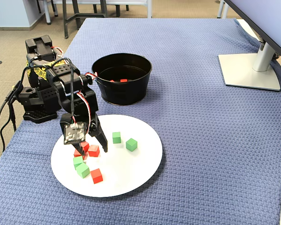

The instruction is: Pick up the red cubes from the white plate and place them in the black recipient

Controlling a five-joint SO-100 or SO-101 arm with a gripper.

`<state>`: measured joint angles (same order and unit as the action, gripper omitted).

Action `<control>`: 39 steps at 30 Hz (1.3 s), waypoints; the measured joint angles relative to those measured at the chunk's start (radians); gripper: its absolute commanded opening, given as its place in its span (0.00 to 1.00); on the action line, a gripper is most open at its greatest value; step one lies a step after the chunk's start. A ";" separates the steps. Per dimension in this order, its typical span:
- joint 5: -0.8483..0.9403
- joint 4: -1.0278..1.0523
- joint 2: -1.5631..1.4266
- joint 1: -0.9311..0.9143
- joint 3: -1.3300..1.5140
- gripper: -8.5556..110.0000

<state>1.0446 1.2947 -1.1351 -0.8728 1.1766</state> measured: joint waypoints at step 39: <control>-0.233 0.003 0.155 0.023 -0.029 0.24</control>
<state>0.8115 1.2977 -0.9802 -0.8498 1.1474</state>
